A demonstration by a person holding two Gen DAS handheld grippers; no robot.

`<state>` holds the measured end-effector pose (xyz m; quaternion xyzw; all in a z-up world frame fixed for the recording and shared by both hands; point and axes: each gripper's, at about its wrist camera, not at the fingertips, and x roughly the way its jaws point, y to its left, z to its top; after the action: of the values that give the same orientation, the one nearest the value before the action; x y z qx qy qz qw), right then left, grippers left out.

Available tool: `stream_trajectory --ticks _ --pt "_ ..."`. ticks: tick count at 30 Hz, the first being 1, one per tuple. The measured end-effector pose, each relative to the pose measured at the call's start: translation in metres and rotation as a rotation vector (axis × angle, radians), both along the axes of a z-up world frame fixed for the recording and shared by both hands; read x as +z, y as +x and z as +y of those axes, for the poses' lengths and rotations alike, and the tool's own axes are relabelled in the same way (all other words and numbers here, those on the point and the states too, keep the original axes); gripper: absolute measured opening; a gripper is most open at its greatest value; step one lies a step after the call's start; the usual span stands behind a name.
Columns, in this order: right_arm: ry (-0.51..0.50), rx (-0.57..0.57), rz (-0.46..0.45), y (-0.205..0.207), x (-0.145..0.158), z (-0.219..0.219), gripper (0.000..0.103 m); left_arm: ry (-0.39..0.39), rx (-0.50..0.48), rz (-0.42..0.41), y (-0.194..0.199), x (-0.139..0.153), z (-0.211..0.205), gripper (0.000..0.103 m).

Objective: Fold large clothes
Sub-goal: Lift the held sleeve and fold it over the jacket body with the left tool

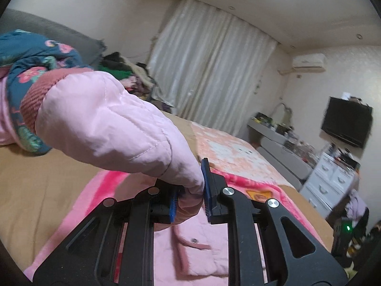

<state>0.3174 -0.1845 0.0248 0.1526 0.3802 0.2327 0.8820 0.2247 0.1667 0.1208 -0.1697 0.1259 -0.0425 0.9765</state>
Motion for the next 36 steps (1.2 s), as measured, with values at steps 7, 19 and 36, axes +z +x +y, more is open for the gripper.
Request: stream_trajectory --ticks 7,19,36 --pt "0.016 -0.078 0.007 -0.003 -0.004 -0.038 0.099 0.058 -0.198 -0.016 0.003 -0.007 -0.047 0.010" --pt "0.054 -0.183 0.037 -0.007 -0.017 -0.075 0.099 0.250 -0.393 0.097 0.019 -0.066 -0.124 0.010" --pt "0.099 -0.296 0.054 -0.011 -0.017 -0.116 0.099 0.582 -0.454 0.262 0.018 -0.150 -0.206 0.014"
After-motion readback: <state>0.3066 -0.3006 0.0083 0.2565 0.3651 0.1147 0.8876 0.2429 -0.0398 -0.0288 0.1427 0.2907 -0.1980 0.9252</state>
